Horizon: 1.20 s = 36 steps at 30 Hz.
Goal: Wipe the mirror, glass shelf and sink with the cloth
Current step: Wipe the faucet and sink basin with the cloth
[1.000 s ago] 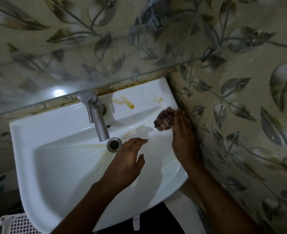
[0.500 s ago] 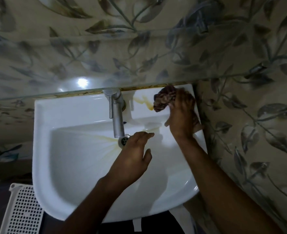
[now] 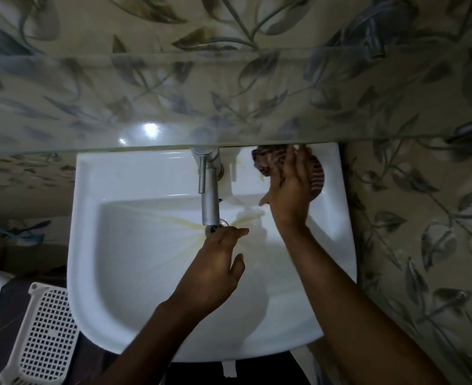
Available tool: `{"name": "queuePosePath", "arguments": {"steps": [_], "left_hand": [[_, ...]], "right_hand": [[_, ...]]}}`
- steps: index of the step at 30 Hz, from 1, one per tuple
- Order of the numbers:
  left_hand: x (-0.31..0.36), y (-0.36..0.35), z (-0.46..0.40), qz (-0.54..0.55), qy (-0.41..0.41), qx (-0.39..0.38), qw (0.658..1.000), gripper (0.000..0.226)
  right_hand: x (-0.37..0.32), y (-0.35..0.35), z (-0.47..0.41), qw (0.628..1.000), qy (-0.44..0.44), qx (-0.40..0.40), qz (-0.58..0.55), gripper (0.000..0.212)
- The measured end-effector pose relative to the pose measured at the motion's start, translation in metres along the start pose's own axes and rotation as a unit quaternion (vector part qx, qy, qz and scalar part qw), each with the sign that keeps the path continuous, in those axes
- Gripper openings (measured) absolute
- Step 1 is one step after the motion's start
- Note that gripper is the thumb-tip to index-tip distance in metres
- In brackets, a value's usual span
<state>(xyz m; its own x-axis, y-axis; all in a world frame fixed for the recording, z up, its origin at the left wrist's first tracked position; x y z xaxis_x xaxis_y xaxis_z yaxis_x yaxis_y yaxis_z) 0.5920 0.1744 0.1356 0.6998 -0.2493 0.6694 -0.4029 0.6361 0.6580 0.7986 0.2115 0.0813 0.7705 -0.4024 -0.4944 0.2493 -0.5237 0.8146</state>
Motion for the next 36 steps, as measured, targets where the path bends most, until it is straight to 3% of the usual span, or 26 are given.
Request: {"name": "queuePosePath", "arguments": {"steps": [3,7,10,11,14,18,22,25,28,34,36], "left_hand": [[-0.005,0.003,-0.002,0.005,0.004,0.012,1.000,0.051],[-0.004,0.006,-0.007,0.007,-0.004,0.025,1.000,0.048],[-0.005,0.011,-0.008,0.011,-0.003,0.029,1.000,0.046],[-0.005,0.012,-0.007,0.012,0.000,0.030,0.999,0.046],[-0.006,0.016,-0.005,0.012,0.002,0.031,0.999,0.046],[-0.010,0.018,0.000,0.019,0.011,0.026,0.999,0.046],[-0.014,0.021,0.002,0.007,0.012,0.012,1.000,0.045],[-0.017,0.021,-0.003,-0.012,0.006,-0.003,1.000,0.046],[-0.018,0.025,-0.006,-0.018,0.005,0.006,1.000,0.044],[-0.016,0.032,-0.002,-0.009,0.006,0.009,1.000,0.043],[-0.016,0.035,-0.001,-0.009,0.000,0.011,1.000,0.044]], "right_hand": [[-0.007,-0.003,-0.004,0.999,-0.029,0.028,0.003,0.051],[-0.062,-0.025,0.014,0.991,0.123,-0.048,0.001,0.053],[-0.058,-0.021,0.012,0.973,0.206,-0.102,-0.006,0.068],[-0.050,-0.019,0.007,0.975,0.195,-0.107,-0.005,0.072],[-0.038,-0.010,-0.001,0.992,0.121,-0.045,0.015,0.058],[-0.069,-0.025,0.034,0.979,0.188,-0.060,0.043,0.054],[-0.058,-0.020,0.045,0.966,0.235,-0.103,0.034,0.056],[-0.053,-0.021,0.026,0.974,0.206,-0.093,-0.010,0.060],[-0.065,-0.025,0.022,0.985,0.153,-0.066,0.032,0.058],[-0.059,-0.002,0.040,0.964,0.248,-0.081,0.057,0.068],[-0.050,0.001,0.018,0.976,0.201,-0.080,0.007,0.057]]}}
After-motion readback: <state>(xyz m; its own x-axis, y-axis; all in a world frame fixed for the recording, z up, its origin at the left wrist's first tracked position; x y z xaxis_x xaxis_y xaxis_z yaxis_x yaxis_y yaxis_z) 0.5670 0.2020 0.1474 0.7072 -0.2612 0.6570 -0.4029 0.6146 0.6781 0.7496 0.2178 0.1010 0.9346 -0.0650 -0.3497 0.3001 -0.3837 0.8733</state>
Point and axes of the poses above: each hand's wrist, its own z-axis away from the middle knuckle, its own y-axis out of the back of the hand, x = y × z, the point moved 6 cm from there along -z, towards the middle knuckle, and after that the axes turned 6 degrees about y, right-handed, at the moved point
